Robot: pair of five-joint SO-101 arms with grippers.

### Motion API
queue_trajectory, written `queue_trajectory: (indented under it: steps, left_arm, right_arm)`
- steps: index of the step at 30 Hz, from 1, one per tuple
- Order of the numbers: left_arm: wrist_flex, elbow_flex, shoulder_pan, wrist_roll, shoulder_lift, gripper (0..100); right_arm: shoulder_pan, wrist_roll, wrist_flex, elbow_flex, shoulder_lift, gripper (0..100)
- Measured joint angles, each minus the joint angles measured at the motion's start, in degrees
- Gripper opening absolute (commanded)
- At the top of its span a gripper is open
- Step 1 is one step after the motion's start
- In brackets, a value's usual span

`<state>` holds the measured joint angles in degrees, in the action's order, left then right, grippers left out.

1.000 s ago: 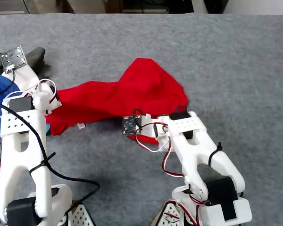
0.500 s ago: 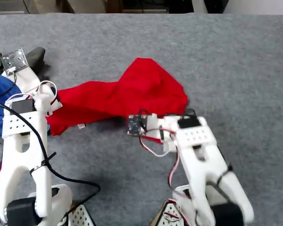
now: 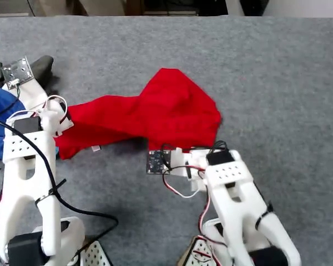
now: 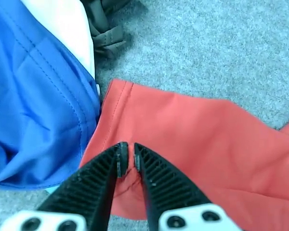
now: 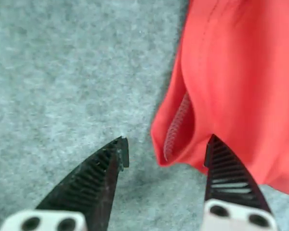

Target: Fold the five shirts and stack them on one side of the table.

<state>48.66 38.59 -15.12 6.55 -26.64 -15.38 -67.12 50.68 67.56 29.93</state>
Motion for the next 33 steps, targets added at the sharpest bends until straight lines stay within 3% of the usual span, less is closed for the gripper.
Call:
queue_trajectory:
  steps: [7, 16, 27, 33]
  left_arm:
    - [0.0, 0.0, 0.0, 0.0, 0.0, 2]
    - [0.0, 0.0, 0.0, 0.0, 0.0, 2]
    - [0.0, 0.0, 0.0, 0.0, 0.0, 2]
    - [0.0, 0.0, 0.0, 0.0, 0.0, 2]
  right_arm:
    - [3.5, -1.5, 0.0, -6.9, -13.8, 25.3]
    - [3.8, -1.5, 0.3, -11.3, -16.8, 2.6]
    - [4.2, 0.9, 0.4, -12.6, -17.0, 0.7]
    - [4.4, 4.1, 8.4, -19.1, -14.9, 0.4]
